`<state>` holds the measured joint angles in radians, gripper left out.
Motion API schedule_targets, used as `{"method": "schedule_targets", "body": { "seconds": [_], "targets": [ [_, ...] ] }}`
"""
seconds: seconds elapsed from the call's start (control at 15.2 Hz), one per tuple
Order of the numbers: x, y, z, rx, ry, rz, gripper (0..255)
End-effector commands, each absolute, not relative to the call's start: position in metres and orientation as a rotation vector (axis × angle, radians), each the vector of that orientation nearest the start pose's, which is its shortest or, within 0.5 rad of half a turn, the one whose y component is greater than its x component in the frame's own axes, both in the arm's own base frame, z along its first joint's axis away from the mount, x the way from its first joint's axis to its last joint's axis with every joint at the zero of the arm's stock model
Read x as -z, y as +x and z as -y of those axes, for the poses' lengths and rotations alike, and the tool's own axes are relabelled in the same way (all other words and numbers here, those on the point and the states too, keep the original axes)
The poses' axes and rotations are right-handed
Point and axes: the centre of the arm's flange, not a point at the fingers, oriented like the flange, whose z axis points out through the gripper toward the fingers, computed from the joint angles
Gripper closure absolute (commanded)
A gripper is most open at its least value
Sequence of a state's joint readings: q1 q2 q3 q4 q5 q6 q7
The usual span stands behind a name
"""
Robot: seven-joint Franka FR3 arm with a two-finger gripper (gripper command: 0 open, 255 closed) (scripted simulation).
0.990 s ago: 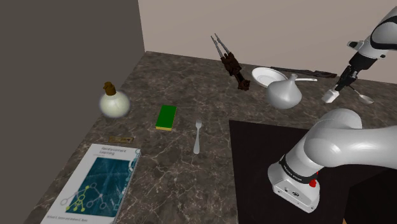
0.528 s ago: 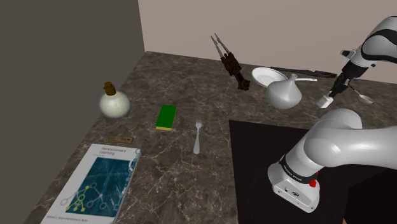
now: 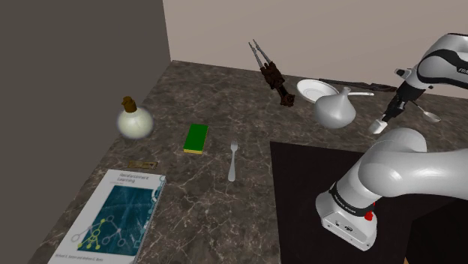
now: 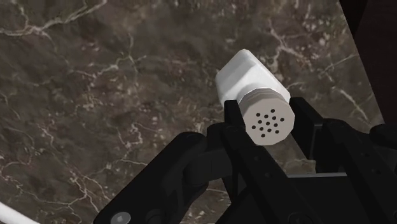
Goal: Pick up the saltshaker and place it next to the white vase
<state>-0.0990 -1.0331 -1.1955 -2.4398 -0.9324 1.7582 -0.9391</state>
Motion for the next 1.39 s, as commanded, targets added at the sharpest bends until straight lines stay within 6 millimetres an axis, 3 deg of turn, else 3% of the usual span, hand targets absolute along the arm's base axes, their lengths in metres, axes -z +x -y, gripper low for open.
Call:
{"method": "schedule_targets", "body": {
  "seconds": [0.0, 0.46, 0.53, 0.86, 1.12, 1.32],
  "targets": [
    [-0.381, 0.038, 0.424, 0.019, -3.117, 0.279, 255],
    [-0.381, 0.038, 0.424, 0.019, -3.116, 0.279, 255],
    [-0.381, 0.038, 0.424, 0.019, -3.116, 0.279, 0],
    [-0.381, 0.038, 0.424, 0.019, -3.116, 0.279, 0],
    [-0.431, 0.038, 0.425, 0.019, -3.117, 0.279, 0],
    [-0.431, 0.038, 0.425, 0.019, -3.117, 0.279, 0]
  ]
}}
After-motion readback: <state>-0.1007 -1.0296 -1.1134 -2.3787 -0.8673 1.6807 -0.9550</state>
